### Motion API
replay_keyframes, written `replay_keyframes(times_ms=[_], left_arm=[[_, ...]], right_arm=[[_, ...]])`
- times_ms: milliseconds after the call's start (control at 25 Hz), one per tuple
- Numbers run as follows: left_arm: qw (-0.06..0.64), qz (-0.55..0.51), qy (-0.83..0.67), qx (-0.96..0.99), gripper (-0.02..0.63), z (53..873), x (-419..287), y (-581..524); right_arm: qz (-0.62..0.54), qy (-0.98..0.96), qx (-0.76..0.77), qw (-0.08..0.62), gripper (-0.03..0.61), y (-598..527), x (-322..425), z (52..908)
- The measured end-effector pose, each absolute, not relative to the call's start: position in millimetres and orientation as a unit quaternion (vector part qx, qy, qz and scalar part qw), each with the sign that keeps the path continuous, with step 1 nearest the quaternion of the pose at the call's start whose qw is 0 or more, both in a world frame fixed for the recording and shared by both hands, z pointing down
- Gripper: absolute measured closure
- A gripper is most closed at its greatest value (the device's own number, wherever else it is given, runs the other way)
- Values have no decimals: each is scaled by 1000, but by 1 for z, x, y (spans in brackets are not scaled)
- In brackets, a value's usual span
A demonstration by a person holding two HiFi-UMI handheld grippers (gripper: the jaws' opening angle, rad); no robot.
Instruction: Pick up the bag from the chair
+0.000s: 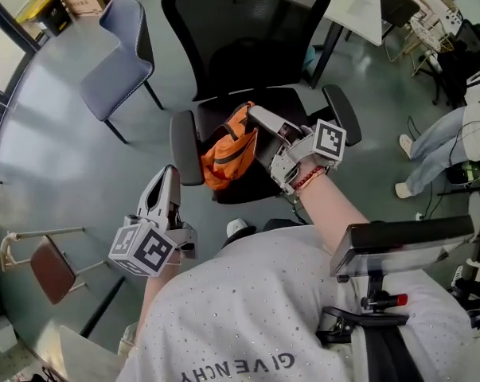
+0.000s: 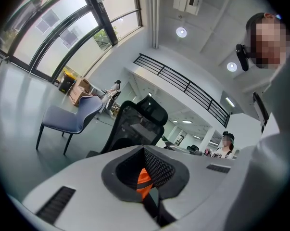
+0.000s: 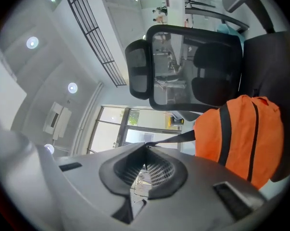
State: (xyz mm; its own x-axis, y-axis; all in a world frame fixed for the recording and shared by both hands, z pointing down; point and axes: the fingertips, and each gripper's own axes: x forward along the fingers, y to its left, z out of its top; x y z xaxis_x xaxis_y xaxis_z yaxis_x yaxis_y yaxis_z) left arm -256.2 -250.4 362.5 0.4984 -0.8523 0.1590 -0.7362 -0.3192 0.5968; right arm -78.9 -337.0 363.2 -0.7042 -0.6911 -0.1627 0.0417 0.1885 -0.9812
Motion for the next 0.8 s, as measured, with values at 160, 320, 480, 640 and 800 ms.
replay_keyframes(times_ms=[160, 320, 480, 640, 800], left_arm=[[310, -86, -490, 810, 612, 355, -234, -241], [303, -85, -495, 810, 612, 346, -221, -228], [298, -89, -503, 806, 612, 342, -205, -215], [301, -93, -515, 797, 612, 339, -189, -201], [287, -99, -521, 798, 612, 332, -172, -185]], right_arm=[[-587, 707, -217, 328, 571, -331, -58, 347], [-579, 711, -202, 345, 571, -322, -42, 331], [-574, 716, -182, 353, 571, -308, -24, 312], [-562, 724, -154, 370, 571, -288, 0, 283], [-542, 734, -125, 390, 571, -265, 23, 250]])
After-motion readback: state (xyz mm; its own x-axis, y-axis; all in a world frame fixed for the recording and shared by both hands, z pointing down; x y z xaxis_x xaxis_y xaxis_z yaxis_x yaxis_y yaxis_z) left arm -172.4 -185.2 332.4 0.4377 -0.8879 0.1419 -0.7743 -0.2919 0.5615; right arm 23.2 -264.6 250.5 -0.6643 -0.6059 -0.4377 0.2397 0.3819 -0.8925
